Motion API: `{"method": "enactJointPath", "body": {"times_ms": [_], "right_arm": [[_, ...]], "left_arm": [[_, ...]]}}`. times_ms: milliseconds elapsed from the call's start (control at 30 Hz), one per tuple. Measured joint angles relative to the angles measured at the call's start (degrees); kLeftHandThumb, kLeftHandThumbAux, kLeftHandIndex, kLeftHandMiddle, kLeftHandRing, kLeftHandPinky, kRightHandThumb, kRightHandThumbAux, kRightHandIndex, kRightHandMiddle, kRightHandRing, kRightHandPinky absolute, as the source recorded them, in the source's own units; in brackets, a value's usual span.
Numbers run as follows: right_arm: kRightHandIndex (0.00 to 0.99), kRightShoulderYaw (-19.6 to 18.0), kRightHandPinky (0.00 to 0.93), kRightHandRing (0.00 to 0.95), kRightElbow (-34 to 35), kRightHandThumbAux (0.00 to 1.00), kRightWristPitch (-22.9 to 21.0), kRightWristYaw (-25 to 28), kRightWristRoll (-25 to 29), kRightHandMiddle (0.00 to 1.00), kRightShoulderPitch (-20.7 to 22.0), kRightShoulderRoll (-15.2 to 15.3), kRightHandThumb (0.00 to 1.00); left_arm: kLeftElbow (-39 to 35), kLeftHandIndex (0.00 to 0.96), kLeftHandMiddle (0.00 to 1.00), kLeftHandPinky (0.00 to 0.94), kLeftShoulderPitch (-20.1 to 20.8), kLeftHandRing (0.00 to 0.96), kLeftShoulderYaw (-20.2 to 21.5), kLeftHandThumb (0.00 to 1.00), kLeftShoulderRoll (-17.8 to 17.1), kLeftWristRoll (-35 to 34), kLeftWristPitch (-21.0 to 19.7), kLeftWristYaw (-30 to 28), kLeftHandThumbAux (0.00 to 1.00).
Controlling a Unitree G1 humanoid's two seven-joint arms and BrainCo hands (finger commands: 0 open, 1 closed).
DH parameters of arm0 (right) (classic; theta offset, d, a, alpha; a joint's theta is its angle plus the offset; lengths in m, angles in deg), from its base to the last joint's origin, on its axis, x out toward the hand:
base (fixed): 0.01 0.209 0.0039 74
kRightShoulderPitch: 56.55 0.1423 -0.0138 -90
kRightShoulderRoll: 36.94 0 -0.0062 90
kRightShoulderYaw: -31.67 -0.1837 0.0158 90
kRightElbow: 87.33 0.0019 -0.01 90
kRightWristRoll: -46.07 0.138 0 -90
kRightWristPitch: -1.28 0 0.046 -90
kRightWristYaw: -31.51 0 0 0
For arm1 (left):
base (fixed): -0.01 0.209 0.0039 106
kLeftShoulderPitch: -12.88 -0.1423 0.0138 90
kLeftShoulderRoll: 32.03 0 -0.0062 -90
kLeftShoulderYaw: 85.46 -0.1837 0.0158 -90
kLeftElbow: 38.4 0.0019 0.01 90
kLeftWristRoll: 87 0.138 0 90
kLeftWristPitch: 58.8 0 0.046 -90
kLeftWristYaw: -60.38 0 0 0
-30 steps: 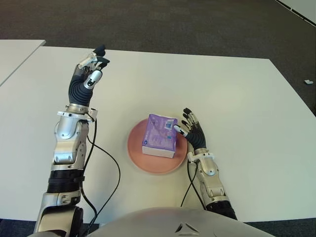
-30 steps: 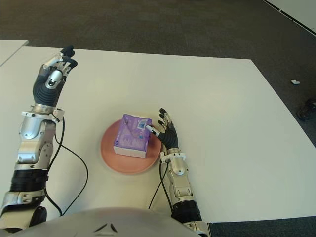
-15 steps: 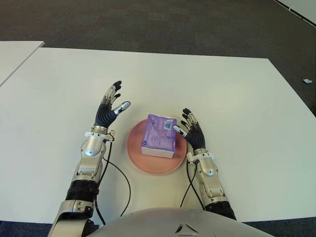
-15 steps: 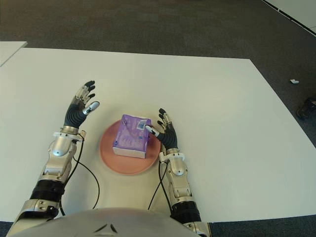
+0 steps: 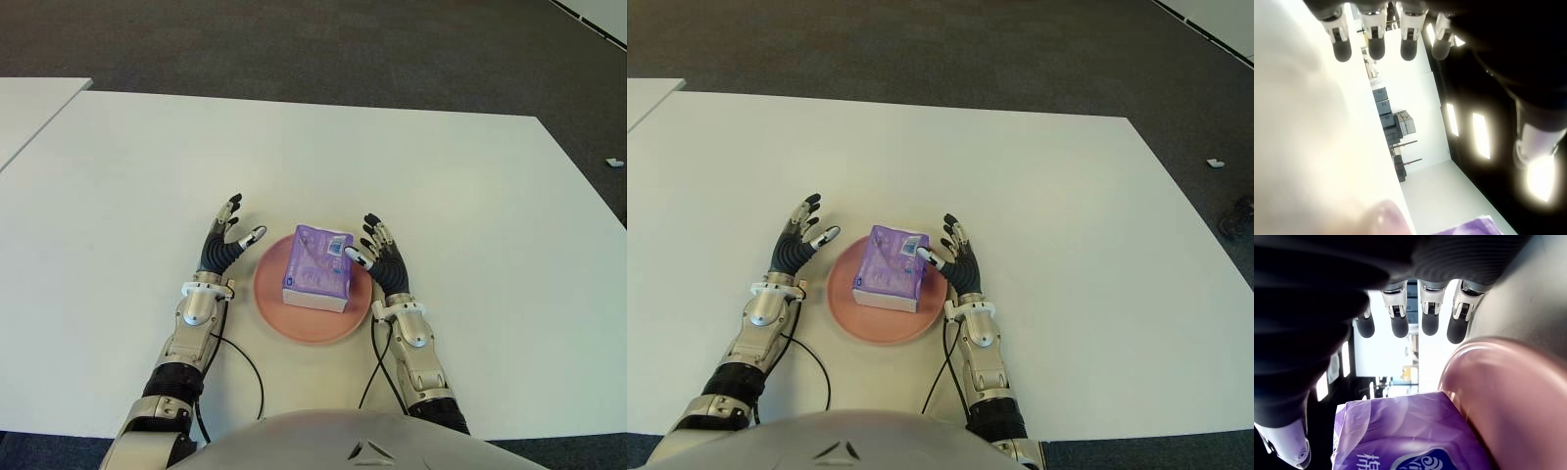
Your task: Put the tissue paper into the plate.
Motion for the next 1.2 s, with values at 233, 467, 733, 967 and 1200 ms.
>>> {"method": "enactJointPath", "body": {"times_ms": [233,467,733,967,1200], "right_arm": [[0.004,0.0,0.018,0.012,0.0,0.686,0.0,0.0,0.0,0.038,-0.1,0.1,0.0],[0.008,-0.1,0.018,0.015,0.1,0.693,0.0,-0.6,0.0,0.041,-0.2,0.0,0.0],[0.004,-0.4,0.001,0.006,0.0,0.686,0.2,-0.8,0.0,0.039,-0.2,-0.1,0.0],[0.0,-0.6,0.0,0.002,-0.3,0.684,0.6,-0.7,0.2,0.037,-0.2,-0.1,0.0],[0.0,-0.7,0.0,0.003,-0.5,0.69,1.1,-0.5,0.4,0.037,-0.2,-0.1,0.0]], "left_arm": [[-0.4,0.0,0.0,0.0,-0.1,0.0,-0.1,0.0,1.4,-0.2,0.0,0.7,0.522],[-1.0,0.0,0.0,0.0,-0.4,0.0,0.0,0.0,1.7,-0.4,0.0,1.2,0.509],[-3.1,0.0,0.0,0.0,-2.3,0.0,0.2,0.0,2.1,-1.4,-0.1,1.2,0.501],[-3.6,0.0,0.0,0.0,-2.9,0.0,0.2,0.0,2.1,-1.7,-0.1,1.2,0.509],[-3.7,0.0,0.0,0.0,-3.2,0.0,0.2,0.0,2.2,-2.6,-0.1,1.1,0.527]]}}
